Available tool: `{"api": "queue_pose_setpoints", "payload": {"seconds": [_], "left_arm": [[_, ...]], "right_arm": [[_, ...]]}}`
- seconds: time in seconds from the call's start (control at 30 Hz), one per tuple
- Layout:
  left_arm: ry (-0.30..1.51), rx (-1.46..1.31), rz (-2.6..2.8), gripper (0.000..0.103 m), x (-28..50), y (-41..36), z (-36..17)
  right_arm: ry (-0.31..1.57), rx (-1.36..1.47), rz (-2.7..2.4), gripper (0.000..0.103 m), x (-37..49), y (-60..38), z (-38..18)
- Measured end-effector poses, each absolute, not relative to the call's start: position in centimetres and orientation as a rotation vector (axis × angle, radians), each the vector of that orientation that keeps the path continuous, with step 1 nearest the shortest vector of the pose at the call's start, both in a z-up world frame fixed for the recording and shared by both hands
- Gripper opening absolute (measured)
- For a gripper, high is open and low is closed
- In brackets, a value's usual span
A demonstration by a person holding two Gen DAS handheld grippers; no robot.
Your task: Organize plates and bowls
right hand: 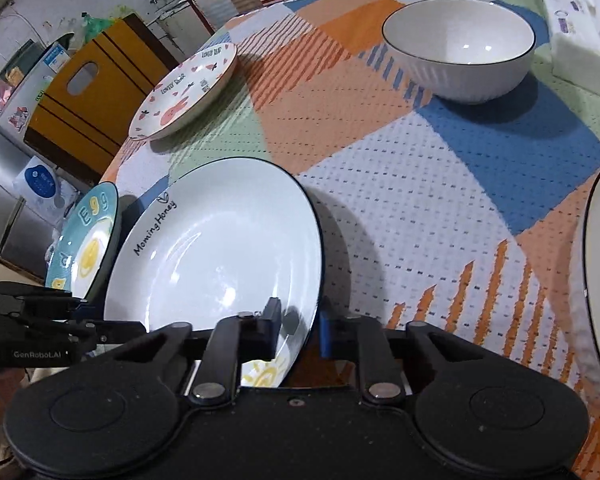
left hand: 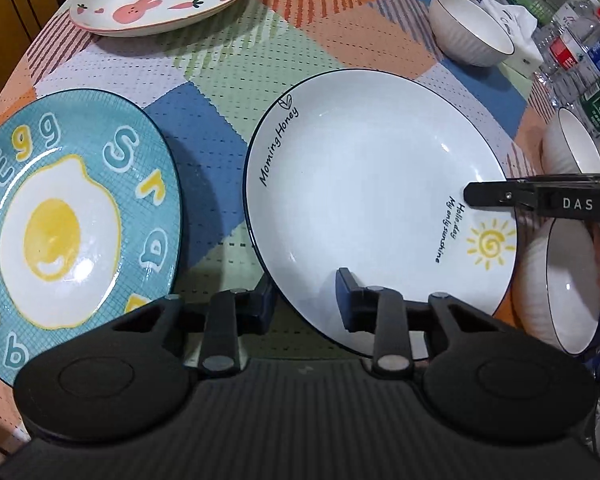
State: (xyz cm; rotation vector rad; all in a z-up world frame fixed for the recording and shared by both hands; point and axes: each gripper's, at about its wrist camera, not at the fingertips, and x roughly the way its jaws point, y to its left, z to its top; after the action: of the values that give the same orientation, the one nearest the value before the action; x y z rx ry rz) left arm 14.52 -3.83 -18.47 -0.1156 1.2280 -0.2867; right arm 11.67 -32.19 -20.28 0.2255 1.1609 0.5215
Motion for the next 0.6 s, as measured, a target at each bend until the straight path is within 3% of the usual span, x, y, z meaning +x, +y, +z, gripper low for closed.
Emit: {"api": "queue_pose_setpoints", "payload": {"seconds": [0.6], "left_arm": [[1.169,-0.08,-0.3,0.029,19.1,-3.0,-14.6]], "right_arm": [[1.061,0.225,0.576,0.019,12.7,-32.8,-17.4]]}}
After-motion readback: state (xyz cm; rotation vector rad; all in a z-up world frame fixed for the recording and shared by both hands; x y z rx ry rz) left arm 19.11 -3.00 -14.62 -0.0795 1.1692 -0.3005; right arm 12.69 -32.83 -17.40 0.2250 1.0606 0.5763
